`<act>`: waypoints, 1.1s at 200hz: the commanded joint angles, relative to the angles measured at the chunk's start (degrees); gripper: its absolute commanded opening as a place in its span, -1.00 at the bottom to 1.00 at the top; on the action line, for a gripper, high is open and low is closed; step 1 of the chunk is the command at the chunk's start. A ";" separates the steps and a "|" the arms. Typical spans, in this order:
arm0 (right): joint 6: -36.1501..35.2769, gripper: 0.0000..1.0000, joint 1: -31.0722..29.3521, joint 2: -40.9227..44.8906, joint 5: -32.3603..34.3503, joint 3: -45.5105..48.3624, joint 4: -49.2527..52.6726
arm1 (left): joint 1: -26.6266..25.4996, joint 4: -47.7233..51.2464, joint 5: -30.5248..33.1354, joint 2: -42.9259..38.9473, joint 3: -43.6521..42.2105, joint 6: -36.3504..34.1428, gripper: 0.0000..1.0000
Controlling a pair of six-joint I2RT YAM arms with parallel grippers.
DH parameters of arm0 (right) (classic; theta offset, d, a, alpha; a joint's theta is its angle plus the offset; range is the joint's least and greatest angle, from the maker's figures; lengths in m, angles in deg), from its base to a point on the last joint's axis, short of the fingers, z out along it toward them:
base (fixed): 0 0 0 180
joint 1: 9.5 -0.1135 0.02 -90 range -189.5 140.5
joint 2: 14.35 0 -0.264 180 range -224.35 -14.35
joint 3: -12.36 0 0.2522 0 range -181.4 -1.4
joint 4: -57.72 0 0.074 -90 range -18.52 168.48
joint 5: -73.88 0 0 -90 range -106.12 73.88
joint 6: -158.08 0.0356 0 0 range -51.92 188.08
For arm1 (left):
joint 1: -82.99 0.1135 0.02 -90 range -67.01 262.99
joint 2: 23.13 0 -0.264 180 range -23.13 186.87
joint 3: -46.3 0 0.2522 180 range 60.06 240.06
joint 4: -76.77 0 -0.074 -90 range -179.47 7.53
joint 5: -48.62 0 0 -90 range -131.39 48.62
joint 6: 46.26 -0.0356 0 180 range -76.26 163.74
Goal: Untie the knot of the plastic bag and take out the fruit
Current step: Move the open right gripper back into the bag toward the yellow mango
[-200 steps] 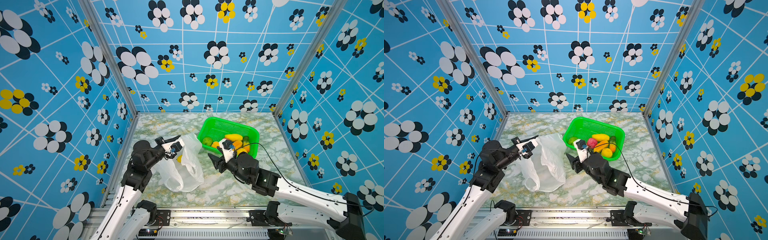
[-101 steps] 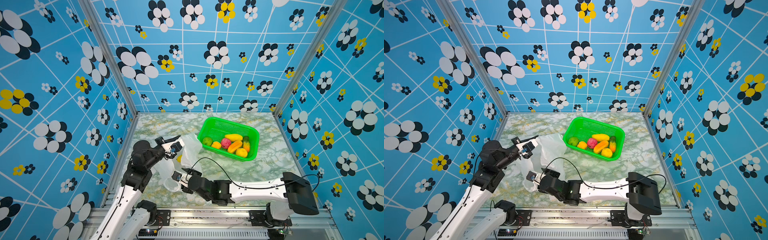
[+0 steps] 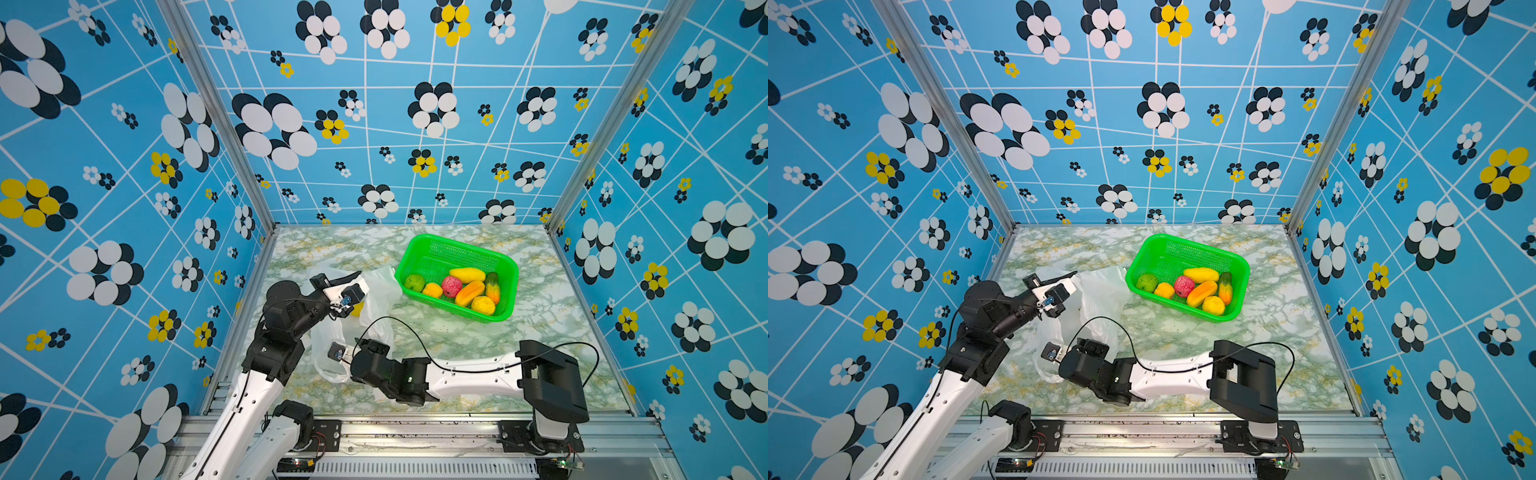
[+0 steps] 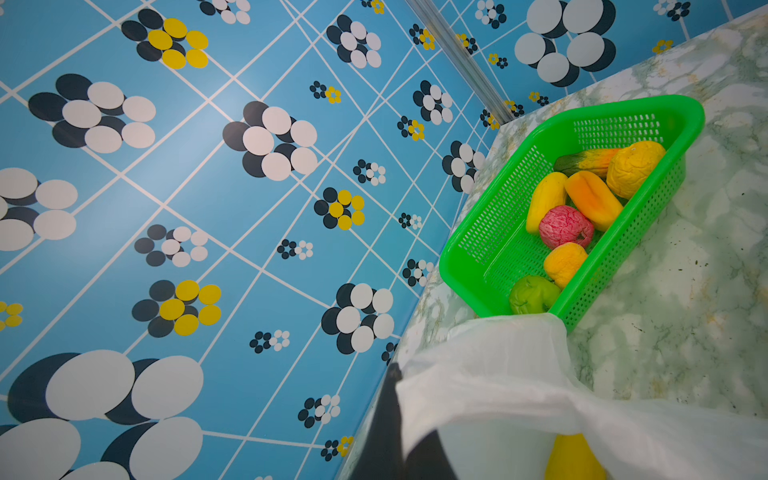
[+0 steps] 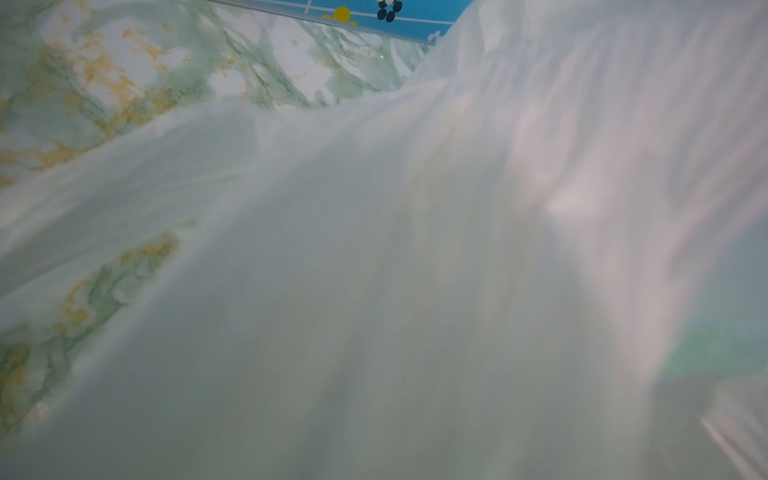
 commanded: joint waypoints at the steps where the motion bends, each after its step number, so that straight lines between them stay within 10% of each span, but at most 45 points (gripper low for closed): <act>1: 3.38 0.02 1.78 -0.44 0.42 -0.84 2.02 | 0.19 -0.43 -0.85 -1.08 -0.45 0.37 -1.00; 93: 9.38 0.69 6.93 14.84 -15.05 15.26 -12.37 | 0.26 -0.57 -1.07 -1.04 -0.38 0.41 -1.00; 220: 17.65 0.60 8.12 -6.32 -1.70 -8.08 10.76 | 0.33 -0.59 -1.47 -0.90 -0.22 0.53 -1.00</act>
